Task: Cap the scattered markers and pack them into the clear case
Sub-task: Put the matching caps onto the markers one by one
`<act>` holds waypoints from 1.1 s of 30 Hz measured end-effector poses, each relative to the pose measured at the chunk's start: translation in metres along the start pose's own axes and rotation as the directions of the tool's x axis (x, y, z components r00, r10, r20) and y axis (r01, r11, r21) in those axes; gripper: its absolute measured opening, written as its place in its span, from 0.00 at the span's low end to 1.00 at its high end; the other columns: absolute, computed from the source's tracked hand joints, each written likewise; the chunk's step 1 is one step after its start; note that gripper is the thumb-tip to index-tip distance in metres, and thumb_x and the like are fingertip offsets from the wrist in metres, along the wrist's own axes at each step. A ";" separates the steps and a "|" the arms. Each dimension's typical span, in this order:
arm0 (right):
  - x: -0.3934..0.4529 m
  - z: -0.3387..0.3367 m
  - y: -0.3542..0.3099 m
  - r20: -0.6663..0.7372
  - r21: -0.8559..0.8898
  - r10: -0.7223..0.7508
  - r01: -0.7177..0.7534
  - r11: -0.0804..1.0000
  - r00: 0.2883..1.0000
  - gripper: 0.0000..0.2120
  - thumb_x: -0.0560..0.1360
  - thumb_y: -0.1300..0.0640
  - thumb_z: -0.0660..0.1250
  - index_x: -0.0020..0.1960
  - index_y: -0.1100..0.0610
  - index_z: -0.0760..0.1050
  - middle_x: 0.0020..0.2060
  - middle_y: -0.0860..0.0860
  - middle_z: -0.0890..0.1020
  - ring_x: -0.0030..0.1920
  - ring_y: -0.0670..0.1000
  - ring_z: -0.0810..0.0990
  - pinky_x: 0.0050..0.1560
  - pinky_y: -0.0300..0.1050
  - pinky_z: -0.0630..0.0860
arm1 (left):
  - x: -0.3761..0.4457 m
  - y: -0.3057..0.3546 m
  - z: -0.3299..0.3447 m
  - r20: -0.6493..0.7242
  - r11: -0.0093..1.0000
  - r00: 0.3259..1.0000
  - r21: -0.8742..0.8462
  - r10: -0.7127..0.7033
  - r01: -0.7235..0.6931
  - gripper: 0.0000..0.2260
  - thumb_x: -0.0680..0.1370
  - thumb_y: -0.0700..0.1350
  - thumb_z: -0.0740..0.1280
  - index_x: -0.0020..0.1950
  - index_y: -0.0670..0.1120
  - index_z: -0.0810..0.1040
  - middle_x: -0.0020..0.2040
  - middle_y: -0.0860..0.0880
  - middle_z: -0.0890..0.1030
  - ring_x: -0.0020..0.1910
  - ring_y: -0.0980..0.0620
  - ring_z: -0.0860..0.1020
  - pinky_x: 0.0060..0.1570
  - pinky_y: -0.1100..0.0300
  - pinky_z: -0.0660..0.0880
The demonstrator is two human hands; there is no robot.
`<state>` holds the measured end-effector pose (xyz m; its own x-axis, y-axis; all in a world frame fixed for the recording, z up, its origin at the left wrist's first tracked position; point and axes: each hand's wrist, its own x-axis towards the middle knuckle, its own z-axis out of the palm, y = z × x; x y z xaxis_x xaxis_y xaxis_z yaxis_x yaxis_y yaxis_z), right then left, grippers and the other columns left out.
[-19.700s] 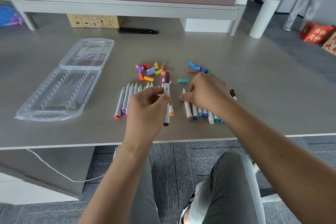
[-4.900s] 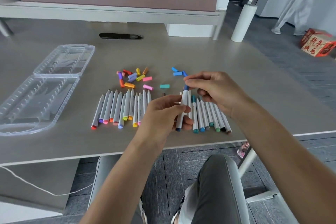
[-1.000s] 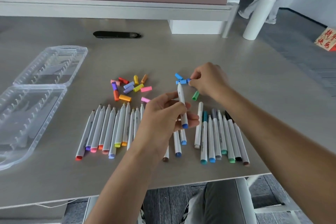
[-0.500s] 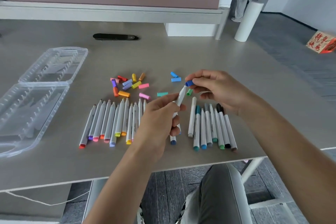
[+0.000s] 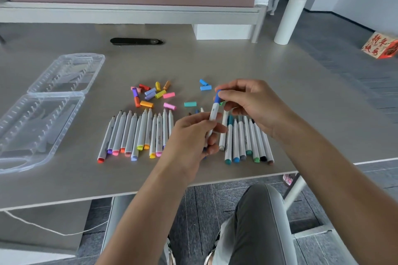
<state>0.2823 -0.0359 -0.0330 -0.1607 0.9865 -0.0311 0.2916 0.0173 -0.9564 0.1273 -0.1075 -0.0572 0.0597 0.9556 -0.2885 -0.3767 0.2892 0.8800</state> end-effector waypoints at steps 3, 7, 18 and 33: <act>-0.002 0.002 0.004 -0.040 0.004 0.003 -0.003 1.000 0.999 0.06 0.80 0.58 0.70 0.53 0.53 0.85 0.45 0.48 0.89 0.37 0.42 0.80 0.46 0.43 0.76 | 0.000 0.000 0.001 -0.002 1.000 1.000 -0.001 0.000 0.000 0.10 0.81 0.31 0.60 0.49 0.36 0.81 0.35 0.42 0.79 0.27 0.53 0.66 0.25 0.61 0.61; -0.006 0.005 0.008 -0.071 0.004 0.007 -0.007 1.000 0.997 0.06 0.80 0.59 0.71 0.53 0.54 0.86 0.46 0.50 0.88 0.35 0.42 0.80 0.43 0.42 0.76 | 0.000 -0.001 0.003 -0.011 1.000 1.000 0.011 -0.025 0.025 0.09 0.82 0.32 0.61 0.54 0.35 0.81 0.35 0.44 0.80 0.27 0.54 0.67 0.24 0.62 0.64; 0.012 -0.002 0.006 -0.119 0.163 0.167 -0.146 0.976 0.979 0.03 0.80 0.58 0.71 0.48 0.54 0.82 0.36 0.49 0.84 0.30 0.46 0.74 0.32 0.39 0.72 | -0.008 0.002 -0.007 -0.034 0.992 0.996 0.100 0.087 -0.083 0.09 0.82 0.42 0.66 0.52 0.41 0.85 0.46 0.41 0.86 0.42 0.46 0.82 0.52 0.49 0.81; 0.032 0.022 0.012 -0.130 -0.621 0.049 -0.120 0.775 0.990 0.10 0.75 0.49 0.77 0.43 0.55 0.83 0.38 0.52 0.85 0.39 0.51 0.83 0.45 0.51 0.83 | -0.020 0.006 -0.037 -0.112 0.991 0.986 0.066 0.120 -0.113 0.13 0.83 0.43 0.63 0.51 0.36 0.83 0.40 0.41 0.83 0.36 0.47 0.79 0.39 0.54 0.73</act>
<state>0.2601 -0.0079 -0.0519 -0.0220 0.9990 -0.0399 0.8308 -0.0039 -0.5566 0.0901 -0.1268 -0.0601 -0.0899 0.9710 -0.2215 -0.3195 0.1825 0.9298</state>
